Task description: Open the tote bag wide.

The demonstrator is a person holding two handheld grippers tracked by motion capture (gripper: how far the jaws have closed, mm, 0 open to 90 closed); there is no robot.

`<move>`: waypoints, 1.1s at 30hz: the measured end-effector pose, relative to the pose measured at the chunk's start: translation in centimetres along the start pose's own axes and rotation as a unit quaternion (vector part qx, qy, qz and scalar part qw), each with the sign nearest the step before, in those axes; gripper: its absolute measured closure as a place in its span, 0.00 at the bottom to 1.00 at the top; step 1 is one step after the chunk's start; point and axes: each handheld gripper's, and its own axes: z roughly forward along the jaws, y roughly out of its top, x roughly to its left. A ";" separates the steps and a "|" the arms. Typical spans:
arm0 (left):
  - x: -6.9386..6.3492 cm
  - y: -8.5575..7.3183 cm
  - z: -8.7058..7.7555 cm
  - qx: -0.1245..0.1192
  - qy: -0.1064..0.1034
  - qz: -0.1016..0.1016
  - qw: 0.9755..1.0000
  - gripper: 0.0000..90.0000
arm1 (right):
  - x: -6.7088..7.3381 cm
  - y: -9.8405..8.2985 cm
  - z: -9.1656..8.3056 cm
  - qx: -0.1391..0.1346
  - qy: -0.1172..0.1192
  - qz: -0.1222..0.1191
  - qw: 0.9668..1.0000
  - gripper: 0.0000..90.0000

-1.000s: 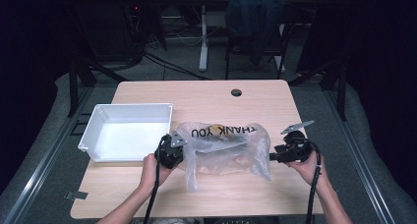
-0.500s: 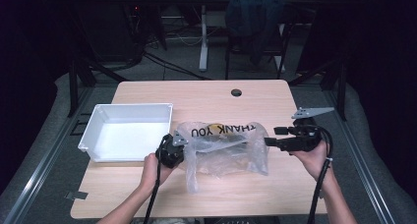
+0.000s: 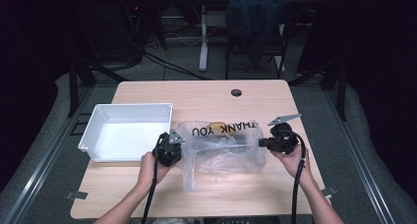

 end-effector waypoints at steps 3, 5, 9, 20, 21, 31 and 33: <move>0.1 0.0 0.1 0.005 0.007 -0.005 1.000 1.00 | -0.4 -0.2 0.8 0.007 -0.010 0.002 1.000 1.00; 0.1 0.0 0.3 0.014 0.010 -0.007 1.000 1.00 | -0.8 -0.3 1.4 0.012 -0.019 0.005 1.000 1.00; -0.1 0.0 0.7 0.035 0.010 -0.007 0.999 1.00 | -1.4 -0.1 2.9 0.026 -0.035 0.006 0.999 1.00; -0.3 -0.1 -1.7 0.052 -0.010 0.001 0.999 0.67 | -1.4 0.2 3.1 0.023 -0.028 0.002 0.999 1.00; -0.3 -0.1 -2.2 0.055 -0.010 0.002 0.998 0.63 | -1.4 0.3 2.9 0.026 -0.024 0.002 0.999 1.00; 0.3 0.8 -5.6 0.025 -0.032 -0.004 0.999 0.40 | -1.3 0.3 1.9 0.008 -0.018 0.005 1.000 1.00; 0.1 1.0 -5.7 0.025 -0.048 -0.002 0.999 0.39 | -1.2 0.4 1.9 0.010 -0.020 0.001 1.000 1.00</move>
